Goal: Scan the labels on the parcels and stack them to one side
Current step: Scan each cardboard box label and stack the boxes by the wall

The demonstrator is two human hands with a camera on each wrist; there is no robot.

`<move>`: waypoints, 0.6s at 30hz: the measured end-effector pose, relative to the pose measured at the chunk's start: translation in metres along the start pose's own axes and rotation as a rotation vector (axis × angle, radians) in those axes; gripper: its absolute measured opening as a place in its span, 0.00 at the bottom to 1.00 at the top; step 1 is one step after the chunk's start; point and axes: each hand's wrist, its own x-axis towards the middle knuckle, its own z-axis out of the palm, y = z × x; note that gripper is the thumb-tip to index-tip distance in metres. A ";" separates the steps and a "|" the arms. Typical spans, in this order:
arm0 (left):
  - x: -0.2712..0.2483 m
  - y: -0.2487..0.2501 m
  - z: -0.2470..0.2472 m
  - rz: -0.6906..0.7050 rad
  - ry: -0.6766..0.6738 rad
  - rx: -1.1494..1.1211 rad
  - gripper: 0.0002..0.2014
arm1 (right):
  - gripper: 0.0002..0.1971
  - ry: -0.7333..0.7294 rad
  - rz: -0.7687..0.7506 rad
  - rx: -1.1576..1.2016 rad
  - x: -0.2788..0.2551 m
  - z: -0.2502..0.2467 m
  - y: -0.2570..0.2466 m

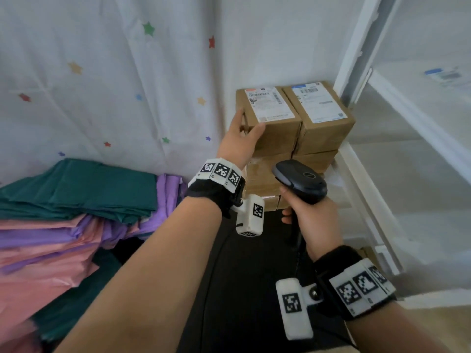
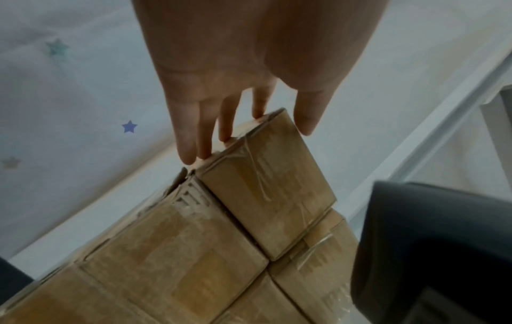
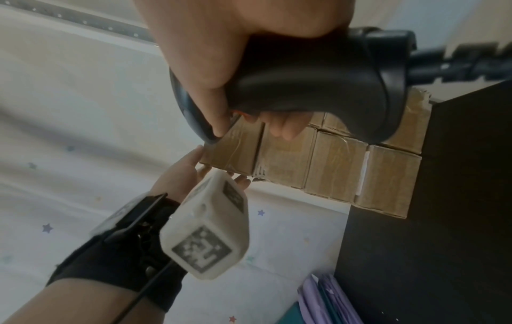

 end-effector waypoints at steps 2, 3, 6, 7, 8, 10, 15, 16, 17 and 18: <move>0.000 0.000 -0.001 -0.011 -0.052 0.008 0.33 | 0.18 -0.008 0.003 0.009 -0.001 -0.003 0.000; 0.001 0.000 -0.002 -0.014 -0.072 0.012 0.33 | 0.18 -0.012 0.000 0.015 -0.001 -0.004 0.000; 0.001 0.000 -0.005 -0.018 -0.094 0.066 0.33 | 0.19 -0.028 -0.012 0.016 -0.003 -0.008 0.002; 0.001 -0.001 -0.005 -0.024 -0.085 0.095 0.34 | 0.20 -0.030 -0.016 0.016 -0.004 -0.009 0.003; -0.001 -0.001 -0.005 -0.034 -0.066 0.126 0.34 | 0.20 -0.029 -0.020 0.016 -0.004 -0.010 0.004; -0.007 -0.004 -0.006 -0.039 -0.004 0.185 0.34 | 0.21 -0.025 -0.023 0.012 -0.005 -0.010 0.005; -0.038 -0.032 -0.042 0.032 0.109 0.327 0.17 | 0.20 -0.046 -0.006 -0.009 -0.009 0.006 0.009; -0.046 -0.042 -0.057 0.023 0.128 0.352 0.14 | 0.19 -0.061 0.010 -0.006 -0.011 0.013 0.010; -0.053 -0.053 -0.073 0.002 0.148 0.391 0.12 | 0.17 -0.077 0.028 -0.008 -0.014 0.021 0.011; -0.058 -0.064 -0.090 -0.024 0.167 0.441 0.11 | 0.15 -0.094 0.040 -0.015 -0.017 0.031 0.012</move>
